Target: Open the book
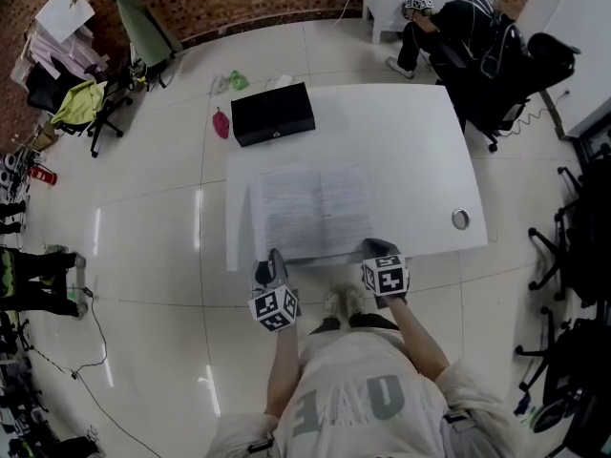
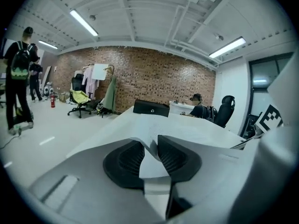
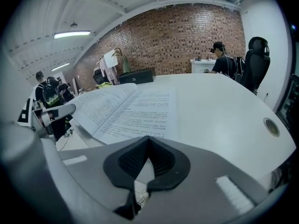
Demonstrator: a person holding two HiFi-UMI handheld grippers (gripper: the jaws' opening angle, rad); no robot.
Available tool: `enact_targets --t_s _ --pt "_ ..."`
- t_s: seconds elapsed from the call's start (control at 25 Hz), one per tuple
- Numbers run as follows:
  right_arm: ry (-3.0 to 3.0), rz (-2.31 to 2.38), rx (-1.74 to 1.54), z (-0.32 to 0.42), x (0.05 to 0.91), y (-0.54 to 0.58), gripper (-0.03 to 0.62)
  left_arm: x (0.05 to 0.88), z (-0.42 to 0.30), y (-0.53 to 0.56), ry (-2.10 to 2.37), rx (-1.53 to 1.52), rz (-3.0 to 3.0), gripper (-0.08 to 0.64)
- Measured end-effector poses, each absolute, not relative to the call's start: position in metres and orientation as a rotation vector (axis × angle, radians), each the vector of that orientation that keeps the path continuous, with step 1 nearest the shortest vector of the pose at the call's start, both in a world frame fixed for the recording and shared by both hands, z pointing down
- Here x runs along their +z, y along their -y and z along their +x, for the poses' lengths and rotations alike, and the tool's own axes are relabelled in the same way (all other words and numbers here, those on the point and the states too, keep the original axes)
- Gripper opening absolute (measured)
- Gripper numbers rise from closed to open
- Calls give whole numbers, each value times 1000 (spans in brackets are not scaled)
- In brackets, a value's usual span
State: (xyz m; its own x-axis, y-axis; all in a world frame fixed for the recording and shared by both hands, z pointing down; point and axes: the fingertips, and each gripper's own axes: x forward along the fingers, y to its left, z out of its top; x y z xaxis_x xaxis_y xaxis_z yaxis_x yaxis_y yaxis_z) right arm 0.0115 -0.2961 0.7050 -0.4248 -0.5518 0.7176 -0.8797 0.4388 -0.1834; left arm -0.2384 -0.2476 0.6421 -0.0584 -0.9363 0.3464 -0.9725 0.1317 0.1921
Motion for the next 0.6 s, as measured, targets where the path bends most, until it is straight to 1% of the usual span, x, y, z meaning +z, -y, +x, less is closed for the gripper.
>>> enact_targets --t_s 0.16,0.4,0.48,0.52,0.56,0.6 --pt "2128 1191 757 10 705 295 3 662 -245 242 2056 147 1743 117" --pt "2139 1182 760 13 706 295 3 668 -240 241 2155 207 1688 154" --pt "2141 1182 760 12 706 295 3 673 -247 238 2180 239 1632 184" --pt "2142 1184 763 12 705 295 3 679 -253 235 2195 285 1588 263" --pt "2142 1185 765 13 705 295 3 686 -258 232 2202 340 1548 411" --pt "2142 1186 766 13 705 296 3 692 -262 229 2204 385 1523 446"
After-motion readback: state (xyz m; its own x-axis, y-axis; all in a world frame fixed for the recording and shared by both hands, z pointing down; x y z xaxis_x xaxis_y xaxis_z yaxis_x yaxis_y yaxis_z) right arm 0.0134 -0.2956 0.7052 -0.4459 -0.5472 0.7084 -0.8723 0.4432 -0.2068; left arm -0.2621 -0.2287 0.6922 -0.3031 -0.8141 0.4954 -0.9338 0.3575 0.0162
